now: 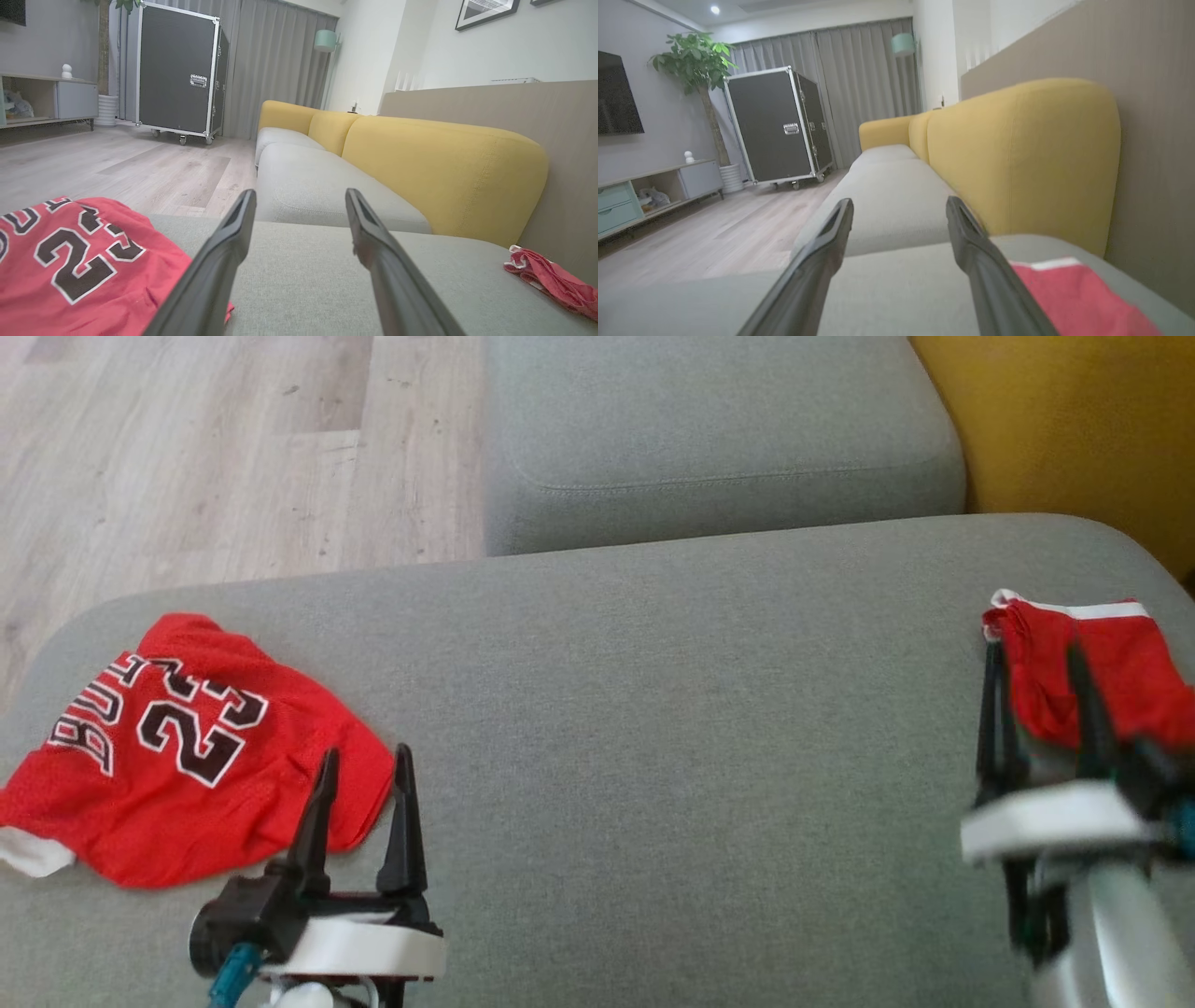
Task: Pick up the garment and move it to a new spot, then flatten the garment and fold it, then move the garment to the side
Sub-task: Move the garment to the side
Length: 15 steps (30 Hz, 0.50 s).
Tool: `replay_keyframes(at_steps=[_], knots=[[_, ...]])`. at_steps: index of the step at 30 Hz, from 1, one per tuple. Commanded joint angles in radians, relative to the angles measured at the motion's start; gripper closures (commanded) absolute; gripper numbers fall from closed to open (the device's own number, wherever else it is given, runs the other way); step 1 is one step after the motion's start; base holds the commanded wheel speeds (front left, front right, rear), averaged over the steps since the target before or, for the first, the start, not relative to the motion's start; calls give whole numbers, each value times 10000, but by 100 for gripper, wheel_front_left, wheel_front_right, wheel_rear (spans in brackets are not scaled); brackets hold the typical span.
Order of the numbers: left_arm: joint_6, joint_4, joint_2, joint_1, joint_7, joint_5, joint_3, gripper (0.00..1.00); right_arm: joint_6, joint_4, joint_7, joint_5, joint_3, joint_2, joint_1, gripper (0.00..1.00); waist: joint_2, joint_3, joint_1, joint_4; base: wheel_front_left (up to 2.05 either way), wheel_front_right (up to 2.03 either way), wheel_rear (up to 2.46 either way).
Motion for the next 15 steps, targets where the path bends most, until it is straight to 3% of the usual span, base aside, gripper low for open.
replay_keyframes(at_steps=[1,7,15], knots=[[46,-225,30,-340,-65,-34,354,0,35,-682,-107,159,351,78,287,0,-1,0,1,51,0,0,0],[139,-160,30,-186,-65,-63,480,0,35,-1081,-108,214,516,81,1581,0,-1,25,1,46,0,0,0],[211,-313,30,-189,-65,-80,575,0,35,-1103,-108,-149,740,82,1756,0,-1,70,1,-5,0,0,0]])
